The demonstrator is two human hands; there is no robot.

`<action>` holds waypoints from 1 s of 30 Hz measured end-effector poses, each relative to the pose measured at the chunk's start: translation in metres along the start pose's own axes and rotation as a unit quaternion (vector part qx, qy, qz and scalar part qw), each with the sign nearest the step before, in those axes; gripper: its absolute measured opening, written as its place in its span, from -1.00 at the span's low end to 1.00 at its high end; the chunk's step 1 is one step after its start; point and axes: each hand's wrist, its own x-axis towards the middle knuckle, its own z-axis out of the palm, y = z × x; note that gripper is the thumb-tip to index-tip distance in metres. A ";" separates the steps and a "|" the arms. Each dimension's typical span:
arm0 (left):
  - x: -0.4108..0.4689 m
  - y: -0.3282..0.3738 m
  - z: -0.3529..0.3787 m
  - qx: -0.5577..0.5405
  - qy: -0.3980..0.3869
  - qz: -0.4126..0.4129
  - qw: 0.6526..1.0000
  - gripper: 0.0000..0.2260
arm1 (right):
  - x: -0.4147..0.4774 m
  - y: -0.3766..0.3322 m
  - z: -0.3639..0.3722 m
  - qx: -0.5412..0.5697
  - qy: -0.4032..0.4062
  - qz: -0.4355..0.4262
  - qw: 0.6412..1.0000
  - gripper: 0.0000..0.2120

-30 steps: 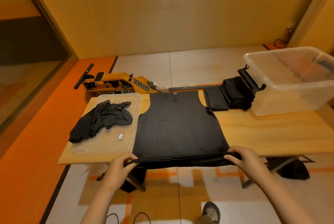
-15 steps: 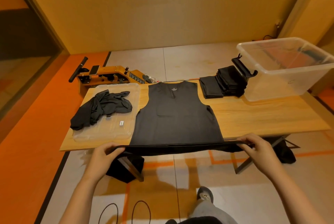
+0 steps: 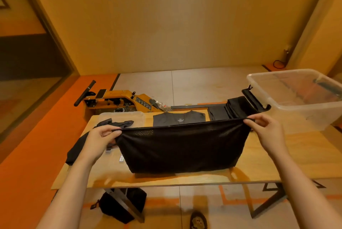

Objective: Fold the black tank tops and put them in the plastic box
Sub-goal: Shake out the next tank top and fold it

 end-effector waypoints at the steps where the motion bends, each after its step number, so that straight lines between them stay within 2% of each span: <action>1: 0.013 0.005 0.000 0.008 0.001 0.003 1.000 -0.91 | 0.016 -0.002 0.004 0.010 -0.013 0.008 1.000 -0.95; 5: 0.079 0.028 0.001 0.065 0.004 0.017 0.998 -0.98 | 0.085 -0.011 0.020 0.009 -0.060 -0.004 0.998 -0.96; 8: 0.136 0.056 0.004 0.080 0.028 0.032 0.996 -0.93 | 0.147 -0.025 0.035 -0.008 -0.078 -0.037 0.996 -0.94; 12: 0.203 0.106 0.007 0.056 0.090 0.085 0.991 -0.94 | 0.229 -0.056 0.051 0.010 -0.052 -0.078 0.996 -0.92; 16: 0.246 0.159 0.004 -0.019 0.123 0.124 0.985 -0.94 | 0.289 -0.113 0.051 0.023 0.001 -0.150 0.988 -0.89; 23: 0.268 0.240 -0.022 -0.126 0.207 0.210 0.947 -0.91 | 0.332 -0.211 0.041 0.070 0.094 -0.241 0.964 -0.88; 30: 0.248 0.278 -0.050 -0.128 0.207 0.260 0.934 -0.94 | 0.320 -0.238 0.028 0.095 0.135 -0.268 0.949 -0.86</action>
